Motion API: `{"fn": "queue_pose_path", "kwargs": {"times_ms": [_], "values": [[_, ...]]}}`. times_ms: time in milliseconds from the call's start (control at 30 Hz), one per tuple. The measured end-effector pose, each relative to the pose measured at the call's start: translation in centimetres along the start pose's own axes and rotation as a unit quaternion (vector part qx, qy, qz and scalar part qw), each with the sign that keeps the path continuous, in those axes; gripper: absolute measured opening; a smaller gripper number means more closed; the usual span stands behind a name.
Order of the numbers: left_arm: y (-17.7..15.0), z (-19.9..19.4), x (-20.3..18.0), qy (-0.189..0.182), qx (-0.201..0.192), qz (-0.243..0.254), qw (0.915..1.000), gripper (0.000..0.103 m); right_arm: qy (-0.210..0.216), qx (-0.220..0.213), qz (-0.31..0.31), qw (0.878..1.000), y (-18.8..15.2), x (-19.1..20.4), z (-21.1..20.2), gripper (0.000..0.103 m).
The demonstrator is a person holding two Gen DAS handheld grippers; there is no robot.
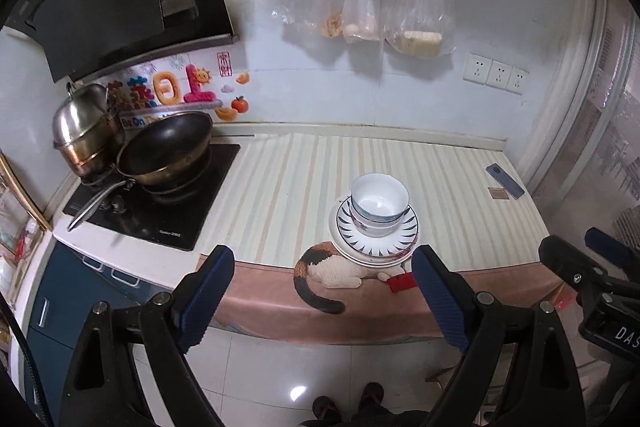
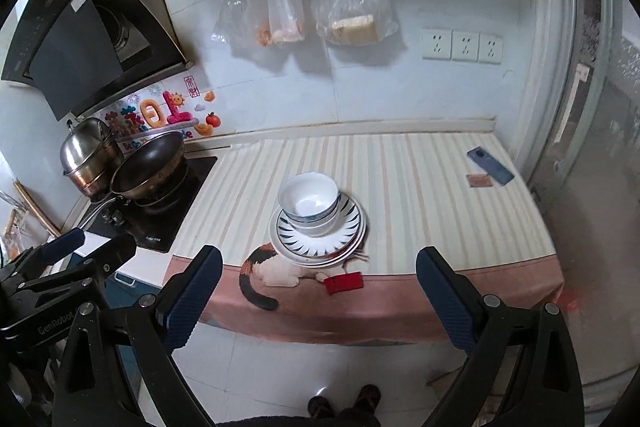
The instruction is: Organize plates and bowls
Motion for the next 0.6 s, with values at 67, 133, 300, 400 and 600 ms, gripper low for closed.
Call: {"fn": "queue_pose_path", "kwargs": {"times_ms": [67,133,300,400,600], "values": [[-0.4,-0.5,-0.2,-0.001,-0.002,0.002,1.0,0.091,-0.001,-0.005,-0.004,1.0,-0.3,-0.1,-0.8,0.1],[-0.8,-1.0,-0.3,0.003,-0.006,0.002,1.0,0.091,-0.005,-0.011,-0.009,1.0,-0.4,0.0,-1.5,0.1],[-1.5,-1.8,-0.2,0.007,-0.012,-0.01,0.9998,0.091,-0.007,-0.014,-0.011,1.0,-0.7,-0.3,-2.2,0.1],[-1.6,-2.0,0.0,0.009,-0.014,-0.014,0.9998,0.091,-0.007,-0.013,-0.011,1.0,-0.9,-0.4,-2.2,0.1],[-1.8,-2.4,0.0,0.015,-0.018,-0.021,0.9995,0.091,-0.007,-0.013,-0.013,1.0,-0.8,-0.7,-2.2,0.1]]}}
Point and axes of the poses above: each gripper's, at about its wrist camera, not at the fingertips, and z roughly the way its jaws point, x to its left, y to its top, the point moved 7 cm from there along z, roughly the way its jaws point, and after that the axes turned 13 degrees about x, right-handed, at the moved point
